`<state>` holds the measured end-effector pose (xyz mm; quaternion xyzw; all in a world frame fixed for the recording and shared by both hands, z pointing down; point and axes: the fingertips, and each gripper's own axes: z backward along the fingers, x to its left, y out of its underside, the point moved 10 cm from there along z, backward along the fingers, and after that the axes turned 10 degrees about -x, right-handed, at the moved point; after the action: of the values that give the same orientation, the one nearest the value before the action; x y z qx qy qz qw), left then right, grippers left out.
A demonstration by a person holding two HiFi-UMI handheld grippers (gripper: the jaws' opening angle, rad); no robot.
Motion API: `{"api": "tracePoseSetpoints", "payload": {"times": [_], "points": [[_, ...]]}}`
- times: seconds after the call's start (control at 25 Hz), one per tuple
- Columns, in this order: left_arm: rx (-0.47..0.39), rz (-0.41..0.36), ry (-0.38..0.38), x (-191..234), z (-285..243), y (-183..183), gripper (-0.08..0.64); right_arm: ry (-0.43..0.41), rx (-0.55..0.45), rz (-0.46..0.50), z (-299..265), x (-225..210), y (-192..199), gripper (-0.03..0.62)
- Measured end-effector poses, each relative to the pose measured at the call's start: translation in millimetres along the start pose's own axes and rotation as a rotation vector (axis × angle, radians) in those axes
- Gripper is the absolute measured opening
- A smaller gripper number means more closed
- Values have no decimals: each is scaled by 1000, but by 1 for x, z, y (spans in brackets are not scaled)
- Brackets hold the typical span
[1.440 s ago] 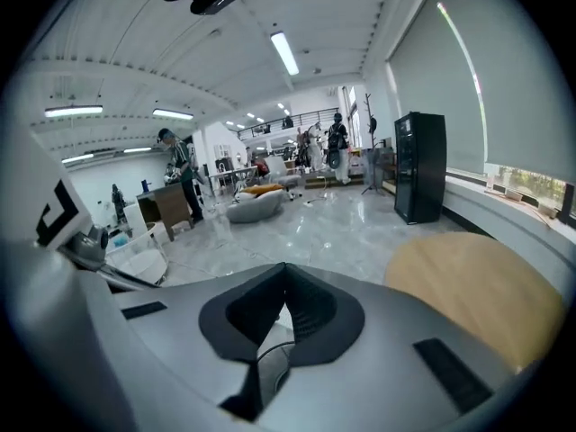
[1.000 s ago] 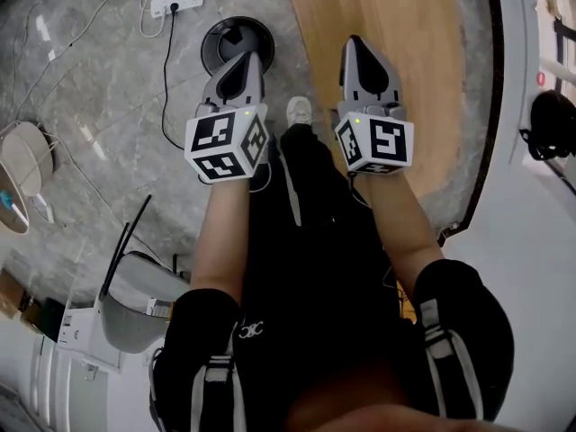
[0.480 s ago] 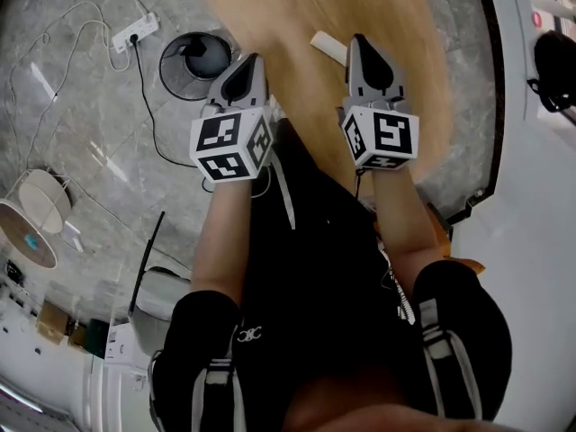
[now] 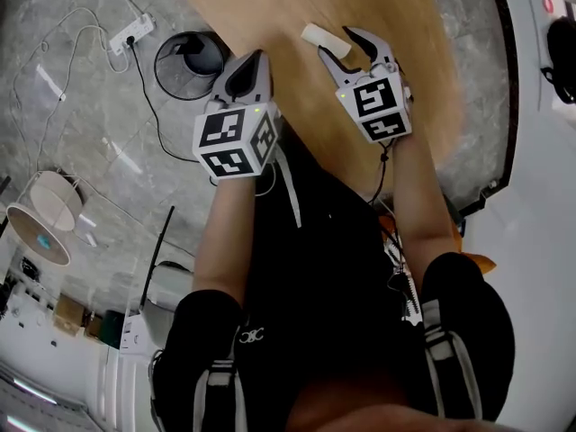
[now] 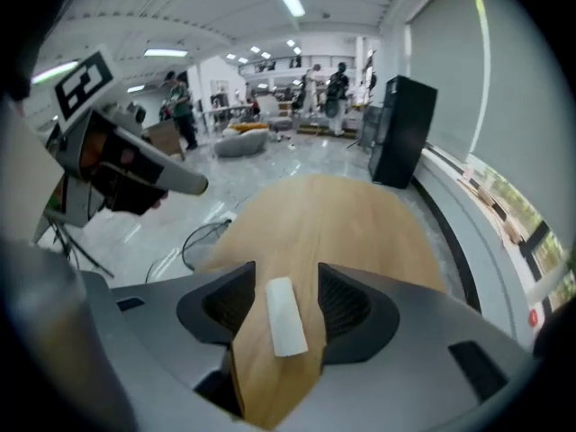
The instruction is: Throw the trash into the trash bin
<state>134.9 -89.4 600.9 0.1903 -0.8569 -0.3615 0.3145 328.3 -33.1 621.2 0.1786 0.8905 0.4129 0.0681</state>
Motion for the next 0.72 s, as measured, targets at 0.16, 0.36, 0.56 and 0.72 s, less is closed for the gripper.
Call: {"api": "tracePoseSetpoints", "payload": {"times": [0.16,0.36,0.56,0.72], "points": [[15,-1,-10,4,-2,8,12,-116,184,111,-28,-3,19,204],[33,11,-28,14,2,19,12,-190,364,184,-62,5,43,216],[42,13,-48,25,5,24,12,-172,443,172,-82,7,55,215],[39,21,-62,36,10,26,12,-142,417,79,-82,6,48,147]]}}
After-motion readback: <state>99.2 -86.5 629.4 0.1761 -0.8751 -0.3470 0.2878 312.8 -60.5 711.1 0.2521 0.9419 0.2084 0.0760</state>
